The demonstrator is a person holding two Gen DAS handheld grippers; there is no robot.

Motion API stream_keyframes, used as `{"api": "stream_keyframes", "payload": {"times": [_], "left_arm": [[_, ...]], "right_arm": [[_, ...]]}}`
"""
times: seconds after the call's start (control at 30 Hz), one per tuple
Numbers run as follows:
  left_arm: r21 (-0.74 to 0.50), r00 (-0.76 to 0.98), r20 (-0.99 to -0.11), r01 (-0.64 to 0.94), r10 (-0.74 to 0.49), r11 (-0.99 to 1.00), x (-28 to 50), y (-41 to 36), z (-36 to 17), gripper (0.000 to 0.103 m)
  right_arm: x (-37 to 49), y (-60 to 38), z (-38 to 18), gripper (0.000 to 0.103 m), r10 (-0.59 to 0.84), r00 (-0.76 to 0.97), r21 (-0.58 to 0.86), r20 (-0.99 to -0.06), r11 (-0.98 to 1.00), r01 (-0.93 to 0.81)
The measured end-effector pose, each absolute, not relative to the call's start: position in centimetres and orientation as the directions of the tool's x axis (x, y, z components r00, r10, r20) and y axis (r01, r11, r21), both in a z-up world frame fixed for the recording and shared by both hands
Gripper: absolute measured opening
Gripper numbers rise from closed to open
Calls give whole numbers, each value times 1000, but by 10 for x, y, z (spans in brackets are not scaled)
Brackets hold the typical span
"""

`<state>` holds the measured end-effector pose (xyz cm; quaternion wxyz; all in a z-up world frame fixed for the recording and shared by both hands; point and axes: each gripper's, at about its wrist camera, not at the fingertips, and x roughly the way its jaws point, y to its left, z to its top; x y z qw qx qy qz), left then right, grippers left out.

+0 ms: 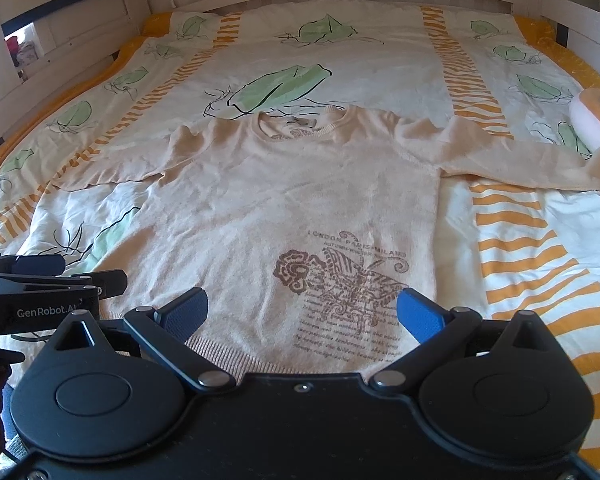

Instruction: Fold small clothes

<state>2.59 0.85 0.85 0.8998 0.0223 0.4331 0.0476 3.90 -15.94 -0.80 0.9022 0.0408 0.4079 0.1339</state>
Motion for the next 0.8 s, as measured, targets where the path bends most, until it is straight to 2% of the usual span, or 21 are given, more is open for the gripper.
{"api": "stream_keyframes", "payload": {"times": [0.2, 0.63, 0.73, 0.8], "left_arm": [[87, 636, -765, -59, 105, 994, 35, 6, 12, 78], [73, 623, -780, -4, 59, 997, 48, 3, 6, 74], [70, 607, -792, 1, 54, 998, 53, 4, 1, 71], [59, 591, -805, 4, 45, 998, 59, 6, -2, 64]], "right_arm": [[44, -159, -8, 101, 297, 609, 195, -736, 954, -230], [55, -181, -16, 101, 325, 581, 298, -746, 943, -146], [62, -183, -21, 99, 343, 559, 318, -755, 937, -145], [68, -185, -25, 93, 342, 547, 317, -764, 938, -143]]}}
